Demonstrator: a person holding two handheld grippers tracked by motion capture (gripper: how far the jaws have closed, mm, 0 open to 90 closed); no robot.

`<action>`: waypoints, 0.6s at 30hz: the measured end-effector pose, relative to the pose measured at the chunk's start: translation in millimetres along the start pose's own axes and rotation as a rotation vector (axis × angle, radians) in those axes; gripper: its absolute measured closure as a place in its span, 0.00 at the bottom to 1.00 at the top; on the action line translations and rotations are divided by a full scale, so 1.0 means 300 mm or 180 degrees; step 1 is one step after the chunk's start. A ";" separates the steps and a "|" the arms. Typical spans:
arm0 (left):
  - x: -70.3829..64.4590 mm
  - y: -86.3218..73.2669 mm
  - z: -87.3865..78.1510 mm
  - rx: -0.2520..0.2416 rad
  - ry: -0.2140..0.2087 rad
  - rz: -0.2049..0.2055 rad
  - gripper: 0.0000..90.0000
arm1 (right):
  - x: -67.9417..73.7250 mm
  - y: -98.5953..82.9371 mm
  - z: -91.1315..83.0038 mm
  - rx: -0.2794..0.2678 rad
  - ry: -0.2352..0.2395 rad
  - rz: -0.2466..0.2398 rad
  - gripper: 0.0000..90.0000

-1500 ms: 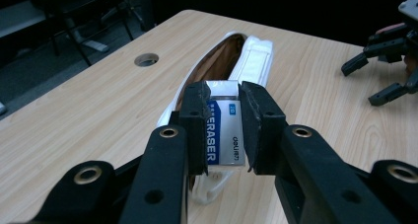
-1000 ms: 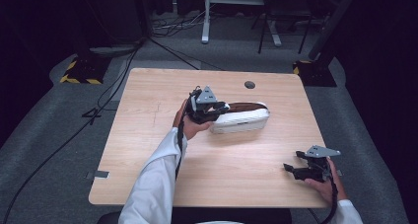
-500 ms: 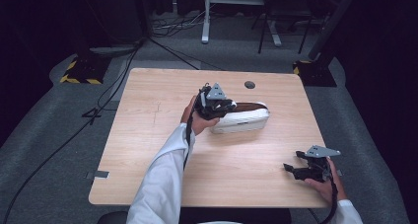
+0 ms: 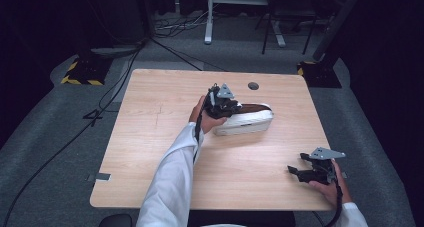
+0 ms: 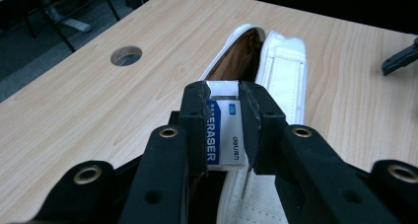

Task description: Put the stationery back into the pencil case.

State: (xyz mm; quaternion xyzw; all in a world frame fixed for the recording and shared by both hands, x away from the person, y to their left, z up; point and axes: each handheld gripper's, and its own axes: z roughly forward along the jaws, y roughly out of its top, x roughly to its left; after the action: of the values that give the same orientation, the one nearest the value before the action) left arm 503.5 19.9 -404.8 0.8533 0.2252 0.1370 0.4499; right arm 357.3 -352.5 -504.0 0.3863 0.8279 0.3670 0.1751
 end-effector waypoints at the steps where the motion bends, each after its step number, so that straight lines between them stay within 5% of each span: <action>1: 0.003 -0.004 0.006 0.0037 0.0012 -0.0002 0.81 | 0.000 0.000 0.000 0.0000 0.0000 0.0000 0.24; 18: 0.005 -0.020 0.036 0.0164 0.0090 -0.0045 0.81 | 0.000 0.000 0.000 -0.0003 -0.0001 -0.0001 0.24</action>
State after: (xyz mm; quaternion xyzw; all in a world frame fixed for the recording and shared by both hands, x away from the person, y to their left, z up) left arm 507.8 16.0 -415.7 0.8610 0.2410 0.1400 0.4255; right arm 357.3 -352.4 -504.0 0.3862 0.8277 0.3673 0.1755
